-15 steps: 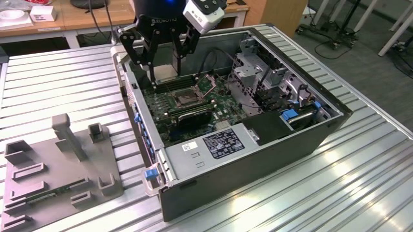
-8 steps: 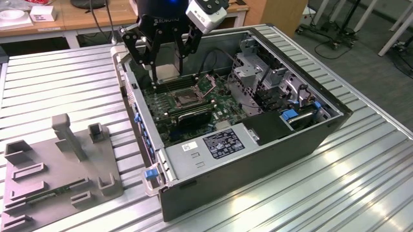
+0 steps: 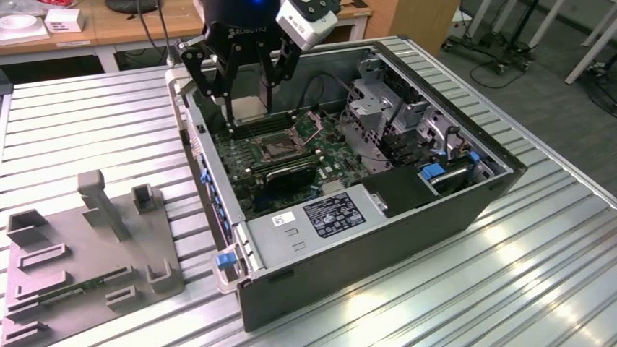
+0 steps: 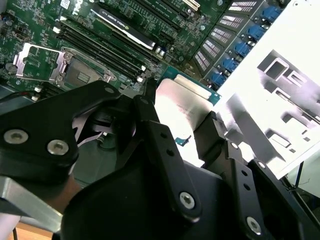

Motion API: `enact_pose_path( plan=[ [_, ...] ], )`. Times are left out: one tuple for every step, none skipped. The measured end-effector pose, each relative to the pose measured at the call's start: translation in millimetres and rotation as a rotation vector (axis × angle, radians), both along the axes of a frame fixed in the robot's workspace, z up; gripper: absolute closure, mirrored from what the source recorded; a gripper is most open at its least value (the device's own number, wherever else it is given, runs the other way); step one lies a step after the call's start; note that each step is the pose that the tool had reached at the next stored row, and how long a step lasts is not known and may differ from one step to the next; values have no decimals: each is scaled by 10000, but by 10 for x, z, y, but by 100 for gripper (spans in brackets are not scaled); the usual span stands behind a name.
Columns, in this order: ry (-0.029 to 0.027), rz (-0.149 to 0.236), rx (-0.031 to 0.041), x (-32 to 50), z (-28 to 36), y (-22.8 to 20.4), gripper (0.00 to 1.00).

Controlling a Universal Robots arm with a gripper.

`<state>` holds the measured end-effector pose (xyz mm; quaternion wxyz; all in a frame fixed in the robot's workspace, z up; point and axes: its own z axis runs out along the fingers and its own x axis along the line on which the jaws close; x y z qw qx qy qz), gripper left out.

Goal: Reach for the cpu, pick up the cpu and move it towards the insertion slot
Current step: 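Pick up the cpu and move it towards the insertion slot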

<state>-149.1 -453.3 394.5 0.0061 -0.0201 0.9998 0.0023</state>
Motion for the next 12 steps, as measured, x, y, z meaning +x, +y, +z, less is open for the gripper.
enact_pose_path(
  plan=[
    [0, -4, 0, 0, 0, 0, 45],
    [1, -11, 0, 0, 0, 2, 45],
    [1, -20, -1, 0, 0, 4, 45],
    [1, -28, 0, 0, 0, 7, 45],
    [-1, -35, 1, 0, 0, 10, 45],
    [0, -43, 1, 0, 0, 13, 45],
    [0, -50, 1, 0, 0, 16, 45],
    [0, -58, 0, 0, 0, 18, 45],
    [0, -66, 0, 0, 0, 21, 45],
    [0, -75, 0, 0, 0, 23, 45],
    [0, -83, 0, 0, 0, 25, 45],
    [0, -93, 0, 0, 0, 27, 45]
  ],
)
